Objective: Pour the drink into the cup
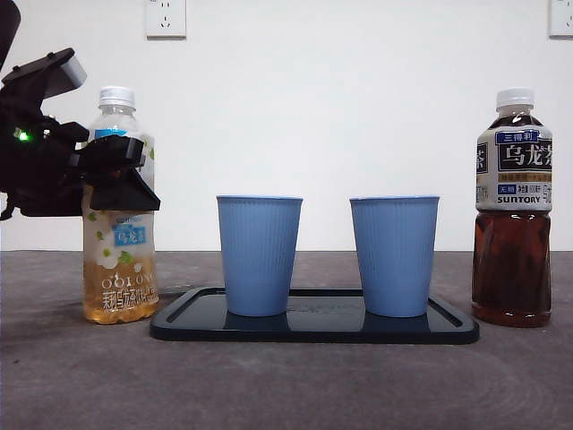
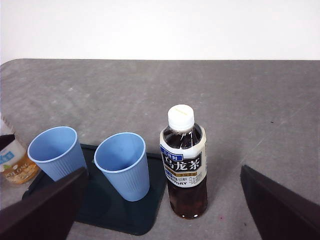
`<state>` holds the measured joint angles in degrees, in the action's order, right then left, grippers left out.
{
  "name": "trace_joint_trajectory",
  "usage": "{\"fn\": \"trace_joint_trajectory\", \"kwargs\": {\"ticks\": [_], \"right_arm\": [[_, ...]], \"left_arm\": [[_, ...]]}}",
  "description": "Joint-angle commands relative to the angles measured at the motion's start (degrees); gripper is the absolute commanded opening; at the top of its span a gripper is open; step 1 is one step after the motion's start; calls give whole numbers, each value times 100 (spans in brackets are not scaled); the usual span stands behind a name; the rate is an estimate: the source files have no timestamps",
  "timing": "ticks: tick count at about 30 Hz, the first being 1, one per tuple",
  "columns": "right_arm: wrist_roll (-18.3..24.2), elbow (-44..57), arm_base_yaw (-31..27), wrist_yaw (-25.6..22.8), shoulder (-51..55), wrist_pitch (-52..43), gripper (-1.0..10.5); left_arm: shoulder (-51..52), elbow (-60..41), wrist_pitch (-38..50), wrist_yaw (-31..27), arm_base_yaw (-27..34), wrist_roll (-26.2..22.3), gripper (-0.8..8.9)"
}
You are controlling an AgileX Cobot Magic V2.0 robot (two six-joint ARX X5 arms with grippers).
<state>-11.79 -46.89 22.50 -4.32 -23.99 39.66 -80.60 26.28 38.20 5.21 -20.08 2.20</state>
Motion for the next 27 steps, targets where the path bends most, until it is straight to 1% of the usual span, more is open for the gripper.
{"fn": "trace_joint_trajectory", "kwargs": {"ticks": [1, 2, 7, 9, 12, 15, 18, 25, 27], "right_arm": [[46, -79, 31, 55, -17, -57, 489], [37, -79, 31, 76, -17, -57, 489], [15, -79, 31, 140, -17, -59, 489], [15, -79, 31, 140, -17, -59, 489], [15, -79, 31, 140, -17, -59, 488], [15, -79, 31, 140, -17, -59, 488], [15, -79, 31, 140, -17, -57, 488], [15, -79, 28, 133, -17, -57, 489], [15, -79, 28, 131, -17, -57, 488]], "left_arm": [[286, 59, -264, 57, -114, -2, 154], [402, 81, -415, 55, -127, -4, 154], [1169, 343, -1707, 42, -136, -4, 154], [1432, 490, -2238, -61, -138, -11, 154], [1696, 833, -3154, -341, -203, -267, 154], [1731, 1285, -3974, -610, -365, -542, 154], [1674, 1727, -4634, -990, -575, -855, 154], [1333, 2806, -5947, -2312, -1145, -1759, 153], [1189, 3080, -6240, -2658, -1290, -1939, 153]]}}
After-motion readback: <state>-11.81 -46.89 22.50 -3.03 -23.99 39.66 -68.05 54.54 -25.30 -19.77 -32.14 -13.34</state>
